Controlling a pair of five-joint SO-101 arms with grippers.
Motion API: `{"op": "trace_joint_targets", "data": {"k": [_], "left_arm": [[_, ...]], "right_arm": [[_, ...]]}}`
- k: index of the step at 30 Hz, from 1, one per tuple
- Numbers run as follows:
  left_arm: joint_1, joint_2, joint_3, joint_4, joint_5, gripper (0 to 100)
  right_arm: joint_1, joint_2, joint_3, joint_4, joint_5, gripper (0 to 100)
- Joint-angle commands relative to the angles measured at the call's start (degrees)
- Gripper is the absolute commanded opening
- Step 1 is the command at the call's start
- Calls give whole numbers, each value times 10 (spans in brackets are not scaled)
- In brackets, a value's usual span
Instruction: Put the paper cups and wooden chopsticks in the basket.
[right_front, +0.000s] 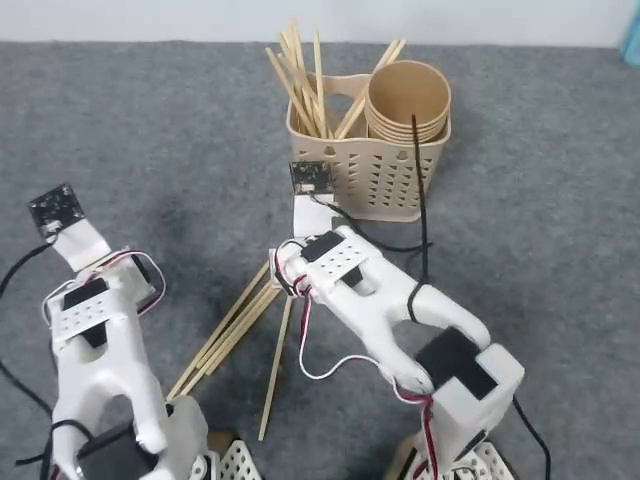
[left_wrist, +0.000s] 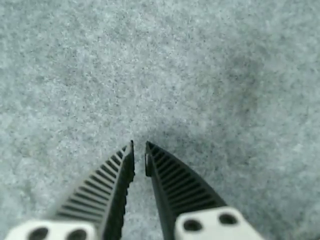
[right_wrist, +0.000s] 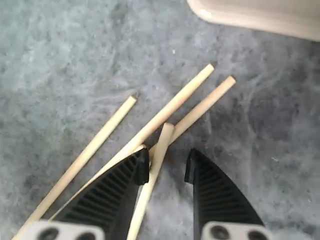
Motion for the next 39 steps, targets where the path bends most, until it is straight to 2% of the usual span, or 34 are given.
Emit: {"op": "trace_joint_targets", "data": {"k": [1, 3, 5, 24, 32, 39], "left_arm": [[1, -3, -24, 1, -4, 37], [2, -3, -25, 0, -4, 37], [2, -3, -25, 0, -4, 37], [2, -3, -25, 0, -5, 37], [2, -3, -25, 0, -5, 37], [1, -4, -24, 0, -5, 37]], "right_arm": [[-6, 7, -4, -21, 9, 125], [-5, 8, -4, -15, 9, 88], [-4, -1, -3, -12, 10, 6], [-2, -240, -1, 224, 16, 7], [7, -400, 0, 336, 91, 7], [56, -511, 51, 335, 153, 7]]}}
